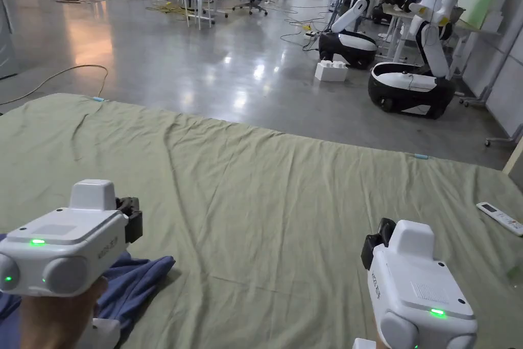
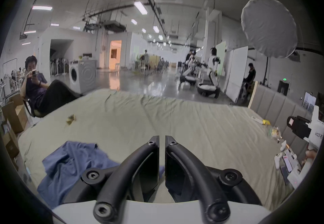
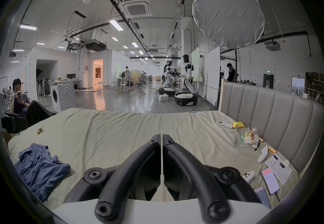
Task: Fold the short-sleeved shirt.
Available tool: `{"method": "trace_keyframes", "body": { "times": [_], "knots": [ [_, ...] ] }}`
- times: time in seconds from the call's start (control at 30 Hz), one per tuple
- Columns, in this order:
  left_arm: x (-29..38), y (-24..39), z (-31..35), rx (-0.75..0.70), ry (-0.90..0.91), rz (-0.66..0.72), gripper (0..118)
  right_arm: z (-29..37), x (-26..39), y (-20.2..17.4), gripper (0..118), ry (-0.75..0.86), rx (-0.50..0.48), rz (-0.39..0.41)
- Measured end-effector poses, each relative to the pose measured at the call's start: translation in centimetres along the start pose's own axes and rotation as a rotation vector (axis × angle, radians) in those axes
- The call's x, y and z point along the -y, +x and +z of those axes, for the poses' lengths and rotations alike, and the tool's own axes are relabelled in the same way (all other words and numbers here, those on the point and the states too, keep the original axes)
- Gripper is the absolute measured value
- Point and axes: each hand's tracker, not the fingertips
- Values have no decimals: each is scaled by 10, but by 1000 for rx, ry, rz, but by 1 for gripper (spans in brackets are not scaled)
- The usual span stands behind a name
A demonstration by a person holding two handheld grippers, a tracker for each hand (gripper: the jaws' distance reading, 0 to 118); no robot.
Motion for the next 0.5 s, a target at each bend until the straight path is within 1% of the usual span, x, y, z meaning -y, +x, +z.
{"method": "trace_keyframes", "body": {
  "times": [0.1,0.17,0.3,0.33,0.37,0.4,0.43,0.47,0.5],
  "knots": [
    [6,-33,8,-1,-126,39,6,-1,5,-6,2,-20,-24,15],
    [11,-61,7,-36,-215,61,6,-3,8,-11,2,-28,-38,29],
    [33,-114,2,-98,-412,59,7,-8,16,-22,2,-60,-76,52],
    [38,-123,0,-109,-436,61,9,-9,18,-25,2,-68,-81,57],
    [45,-131,-2,-120,-467,49,15,-10,20,-28,2,-74,-86,62],
    [50,-138,-6,-130,-493,46,31,-11,21,-30,2,-81,-92,64],
    [56,-144,-10,-141,-511,42,62,-12,23,-32,2,-87,-99,65],
    [62,-150,-13,-149,-528,38,82,-13,26,-35,2,-93,-104,70],
    [69,-157,-20,-156,-533,43,94,-13,28,-37,2,-98,-108,76]
  ]
}}
